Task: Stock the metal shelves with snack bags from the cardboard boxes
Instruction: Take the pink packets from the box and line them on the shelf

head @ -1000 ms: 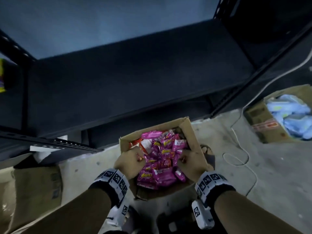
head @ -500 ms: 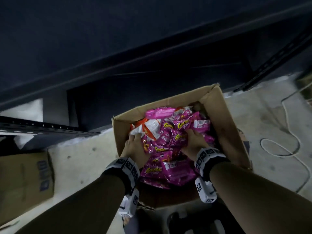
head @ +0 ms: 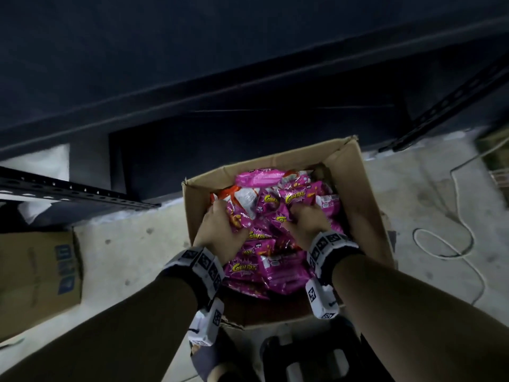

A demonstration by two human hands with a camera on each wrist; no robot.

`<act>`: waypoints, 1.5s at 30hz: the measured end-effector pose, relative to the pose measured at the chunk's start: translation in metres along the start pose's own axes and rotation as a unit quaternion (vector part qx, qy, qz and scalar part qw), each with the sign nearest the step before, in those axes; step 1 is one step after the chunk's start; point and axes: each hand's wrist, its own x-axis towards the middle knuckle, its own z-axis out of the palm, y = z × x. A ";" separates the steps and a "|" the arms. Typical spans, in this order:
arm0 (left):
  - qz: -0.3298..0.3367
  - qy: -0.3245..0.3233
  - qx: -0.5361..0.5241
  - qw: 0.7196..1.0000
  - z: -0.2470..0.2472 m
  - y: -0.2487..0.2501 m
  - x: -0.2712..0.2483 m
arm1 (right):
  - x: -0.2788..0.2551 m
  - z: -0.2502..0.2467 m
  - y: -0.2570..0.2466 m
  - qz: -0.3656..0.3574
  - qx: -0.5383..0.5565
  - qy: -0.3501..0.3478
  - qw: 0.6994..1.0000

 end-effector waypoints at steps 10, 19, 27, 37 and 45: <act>0.063 0.033 -0.119 0.990 -0.148 0.125 -0.096 | -0.135 -0.142 -0.065 0.005 0.140 0.123 0.982; 0.119 0.058 -0.207 0.969 -0.264 0.226 -0.179 | -0.262 -0.267 -0.125 -0.029 0.381 0.262 0.886; 0.234 0.054 -0.198 0.950 -0.333 0.313 -0.227 | -0.341 -0.364 -0.156 -0.061 0.398 0.387 0.830; 0.301 0.174 -0.191 0.918 -0.416 0.403 -0.257 | -0.399 -0.469 -0.200 -0.118 0.386 0.509 0.760; 0.309 0.263 -0.101 0.908 -0.511 0.435 -0.269 | -0.418 -0.557 -0.263 -0.224 0.298 0.508 0.777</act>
